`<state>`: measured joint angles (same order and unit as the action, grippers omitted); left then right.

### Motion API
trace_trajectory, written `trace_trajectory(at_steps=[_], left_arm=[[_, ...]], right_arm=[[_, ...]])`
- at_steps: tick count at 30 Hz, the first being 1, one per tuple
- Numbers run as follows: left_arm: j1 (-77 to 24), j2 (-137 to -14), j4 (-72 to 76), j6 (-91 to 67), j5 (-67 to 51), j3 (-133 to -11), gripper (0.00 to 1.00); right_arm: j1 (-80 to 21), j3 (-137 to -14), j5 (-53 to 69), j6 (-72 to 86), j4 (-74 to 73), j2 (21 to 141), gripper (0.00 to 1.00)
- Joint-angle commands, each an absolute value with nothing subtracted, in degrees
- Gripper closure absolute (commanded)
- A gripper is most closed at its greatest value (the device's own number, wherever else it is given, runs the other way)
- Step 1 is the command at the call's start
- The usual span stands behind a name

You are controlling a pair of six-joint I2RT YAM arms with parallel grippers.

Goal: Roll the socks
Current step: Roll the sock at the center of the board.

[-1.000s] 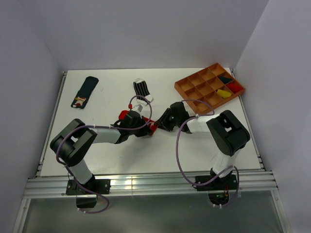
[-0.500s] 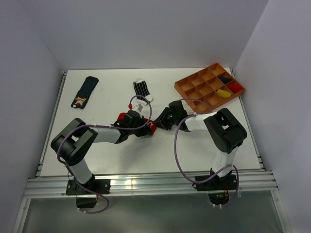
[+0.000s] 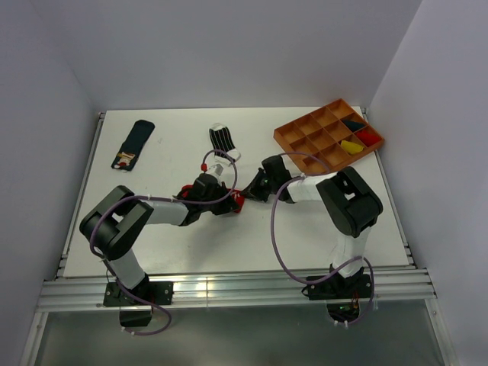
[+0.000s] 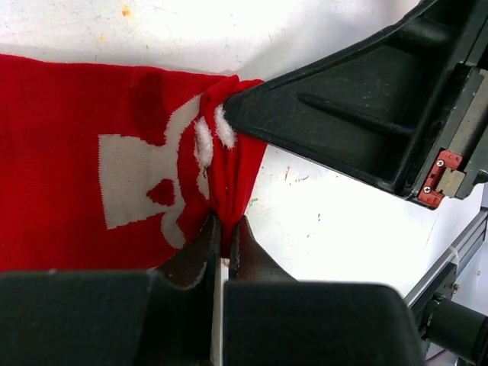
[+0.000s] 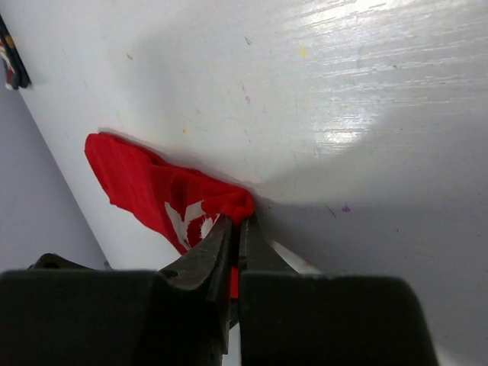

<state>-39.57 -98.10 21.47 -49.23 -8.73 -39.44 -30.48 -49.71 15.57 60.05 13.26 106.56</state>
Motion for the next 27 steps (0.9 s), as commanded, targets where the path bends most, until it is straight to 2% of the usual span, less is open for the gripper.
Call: trace_trajectory(at_steps=[1, 4, 5, 8, 12, 17, 21, 27], left_arm=[[-39.64, -97.74, 22.5, -49.22, -11.16, -38.15, 0.99], [-39.64, -95.19, 21.98, -48.43, -9.23, -37.44, 0.84], [-39.73, -93.36, 21.1, -48.08, -7.58, -37.09, 0.71], [-41.04, -90.36, 17.33, -45.71, -3.27, -37.18, 0.6], [-45.69, -84.92, 16.96, -39.57, 9.71, -36.3, 0.59], [-53.42, -83.93, 23.19, -31.22, 21.52, -35.25, 0.59], [-57.3, -87.61, 29.78, -23.84, 25.4, -35.33, 0.6], [-58.97, -93.16, 33.57, -21.1, 26.54, -37.09, 0.6]], right_arm=[[-30.32, -51.59, 10.73, 55.47, 5.03, 108.37, 1.0], [-30.76, -53.96, 6.96, 53.27, -1.28, 106.88, 1.0], [-30.85, -55.53, 6.16, 52.83, -2.97, 106.79, 1.0], [-31.55, -57.13, 3.87, 52.29, -7.81, 106.44, 1.0], [-31.9, -59.5, 2.9, 51.94, -11.68, 107.4, 1.0], [-32.17, -61.43, 2.9, 51.94, -14.85, 108.46, 1.0], [-32.26, -63.45, 2.72, 51.86, -17.13, 109.16, 1.0], [-32.26, -65.48, 3.43, 52.21, -19.6, 110.04, 1.0]])
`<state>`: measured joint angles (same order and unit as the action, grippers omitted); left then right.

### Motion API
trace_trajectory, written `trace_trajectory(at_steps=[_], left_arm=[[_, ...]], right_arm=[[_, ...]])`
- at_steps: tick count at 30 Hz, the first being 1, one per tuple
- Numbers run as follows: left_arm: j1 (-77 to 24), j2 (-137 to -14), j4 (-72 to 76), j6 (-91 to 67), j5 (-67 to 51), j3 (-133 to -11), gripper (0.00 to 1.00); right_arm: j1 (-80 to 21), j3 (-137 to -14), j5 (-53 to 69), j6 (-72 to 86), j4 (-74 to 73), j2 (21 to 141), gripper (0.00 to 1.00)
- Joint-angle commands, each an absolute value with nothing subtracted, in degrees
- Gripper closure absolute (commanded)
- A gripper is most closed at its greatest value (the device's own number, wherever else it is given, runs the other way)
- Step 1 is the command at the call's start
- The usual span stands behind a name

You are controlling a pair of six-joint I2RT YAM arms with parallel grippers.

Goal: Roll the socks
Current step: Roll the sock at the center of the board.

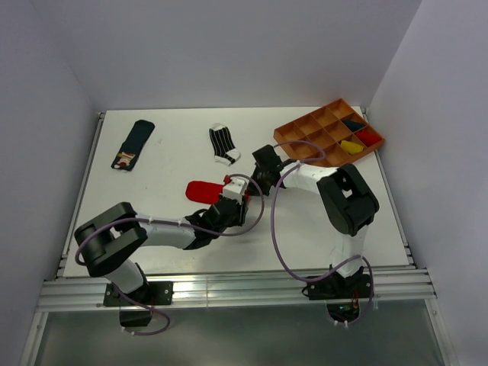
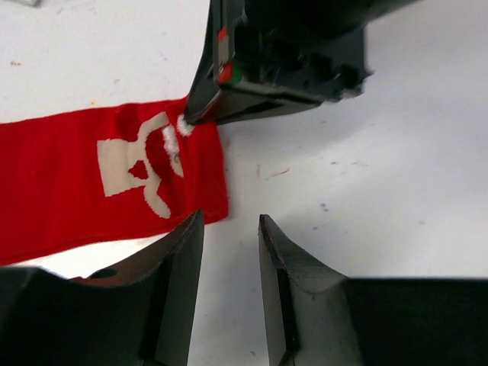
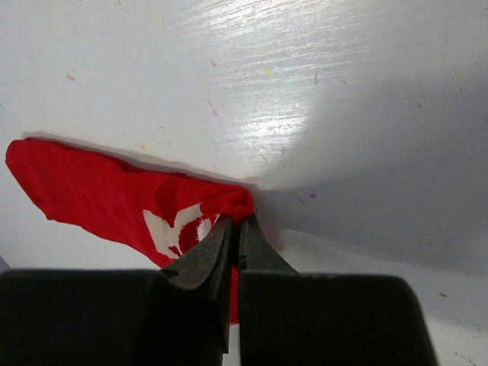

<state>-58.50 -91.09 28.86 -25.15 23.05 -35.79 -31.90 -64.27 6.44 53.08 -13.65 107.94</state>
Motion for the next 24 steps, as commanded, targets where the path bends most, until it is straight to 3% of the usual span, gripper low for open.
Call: trace_trajectory(at_steps=[1, 15, 24], left_arm=[[-59.15, -93.69, 33.92, -20.75, 26.72, -37.26, 0.6], [-62.05, -96.07, 40.43, -16.26, 30.41, -37.88, 0.6], [-61.52, -100.37, 33.05, -20.04, 30.15, -42.19, 0.6]], right_arm=[[-32.26, -65.65, 3.6, 52.29, -20.03, 110.21, 1.0], [-32.26, -66.18, 4.92, 52.03, -20.65, 110.39, 1.0], [-32.26, -67.67, 6.06, 51.42, -22.15, 110.74, 1.0]])
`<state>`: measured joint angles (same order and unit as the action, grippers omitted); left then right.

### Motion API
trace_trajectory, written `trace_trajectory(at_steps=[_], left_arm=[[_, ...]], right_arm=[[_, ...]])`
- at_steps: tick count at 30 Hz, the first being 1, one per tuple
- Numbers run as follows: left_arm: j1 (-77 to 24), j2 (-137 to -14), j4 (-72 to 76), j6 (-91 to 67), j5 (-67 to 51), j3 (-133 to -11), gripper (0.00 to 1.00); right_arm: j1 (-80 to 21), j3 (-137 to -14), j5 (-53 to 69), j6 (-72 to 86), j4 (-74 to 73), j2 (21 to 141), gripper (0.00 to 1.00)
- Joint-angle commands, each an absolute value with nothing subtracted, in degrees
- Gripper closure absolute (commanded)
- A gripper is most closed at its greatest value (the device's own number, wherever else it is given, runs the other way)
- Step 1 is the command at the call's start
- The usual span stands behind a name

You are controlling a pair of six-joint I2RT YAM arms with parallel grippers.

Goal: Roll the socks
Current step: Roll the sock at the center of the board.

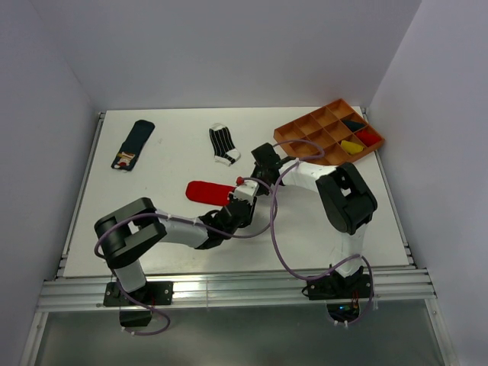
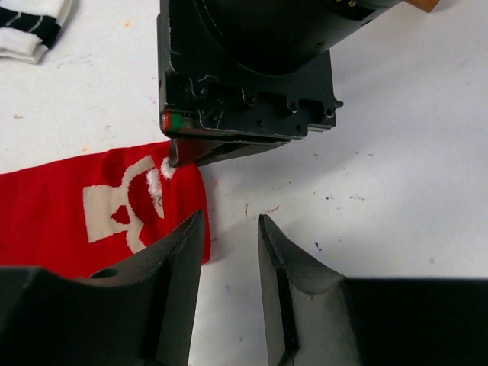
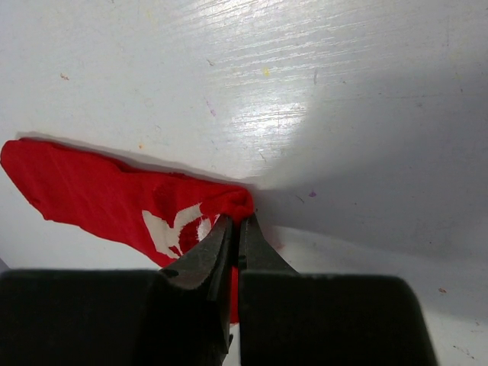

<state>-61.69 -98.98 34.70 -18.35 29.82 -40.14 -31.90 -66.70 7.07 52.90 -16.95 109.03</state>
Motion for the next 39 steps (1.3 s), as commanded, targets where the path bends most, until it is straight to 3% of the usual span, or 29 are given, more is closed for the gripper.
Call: trace_trajectory(at_steps=[1, 22, 39], left_arm=[[-61.35, -100.72, 32.44, -20.21, 30.32, -42.88, 0.6], [-59.68, -105.21, 16.62, -26.1, 32.95, -49.22, 0.57], [-59.68, -99.05, 18.63, -22.68, 35.77, -48.69, 0.55]], right_arm=[[-32.26, -67.94, 6.06, 51.5, -22.41, 110.66, 1.0], [-32.26, -69.34, 8.0, 51.15, -23.91, 111.01, 1.0], [-32.26, -69.61, 8.61, 51.15, -23.99, 111.18, 1.0]])
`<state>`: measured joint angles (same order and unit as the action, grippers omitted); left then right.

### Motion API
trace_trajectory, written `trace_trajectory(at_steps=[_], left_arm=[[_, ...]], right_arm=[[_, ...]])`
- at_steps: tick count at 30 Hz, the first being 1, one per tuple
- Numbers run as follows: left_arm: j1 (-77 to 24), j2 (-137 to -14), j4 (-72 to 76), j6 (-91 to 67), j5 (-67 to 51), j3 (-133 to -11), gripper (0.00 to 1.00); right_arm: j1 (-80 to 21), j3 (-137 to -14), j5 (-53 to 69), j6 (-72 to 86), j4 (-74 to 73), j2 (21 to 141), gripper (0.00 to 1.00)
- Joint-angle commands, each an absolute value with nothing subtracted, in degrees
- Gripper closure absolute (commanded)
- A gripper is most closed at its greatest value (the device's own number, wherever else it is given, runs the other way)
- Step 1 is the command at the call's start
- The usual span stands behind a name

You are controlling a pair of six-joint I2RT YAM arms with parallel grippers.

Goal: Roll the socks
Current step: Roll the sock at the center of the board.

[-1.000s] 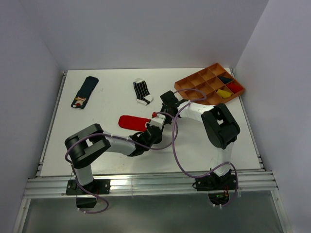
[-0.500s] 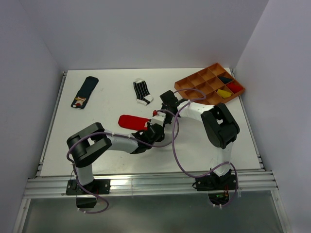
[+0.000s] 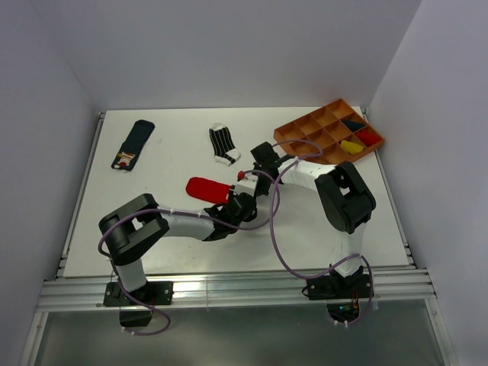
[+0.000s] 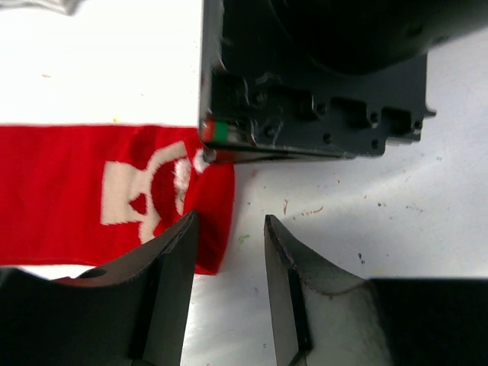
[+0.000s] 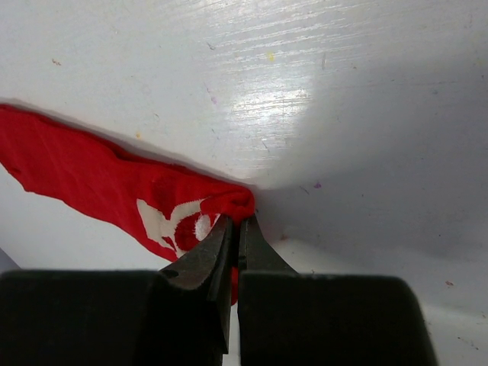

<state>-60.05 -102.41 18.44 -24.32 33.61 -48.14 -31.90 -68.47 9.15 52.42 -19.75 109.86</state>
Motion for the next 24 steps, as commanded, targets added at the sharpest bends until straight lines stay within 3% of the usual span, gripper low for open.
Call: trace_trajectory(at_steps=[1, 24], left_arm=[[-59.68, -98.97, 18.81, -22.24, 35.68, -48.69, 0.55], [-59.94, -96.77, 21.53, -21.44, 31.47, -47.37, 0.57]], right_arm=[[-32.26, -69.7, 8.61, 51.07, -23.91, 111.09, 1.0], [-32.26, -69.61, 9.32, 51.15, -23.47, 111.71, 1.0]])
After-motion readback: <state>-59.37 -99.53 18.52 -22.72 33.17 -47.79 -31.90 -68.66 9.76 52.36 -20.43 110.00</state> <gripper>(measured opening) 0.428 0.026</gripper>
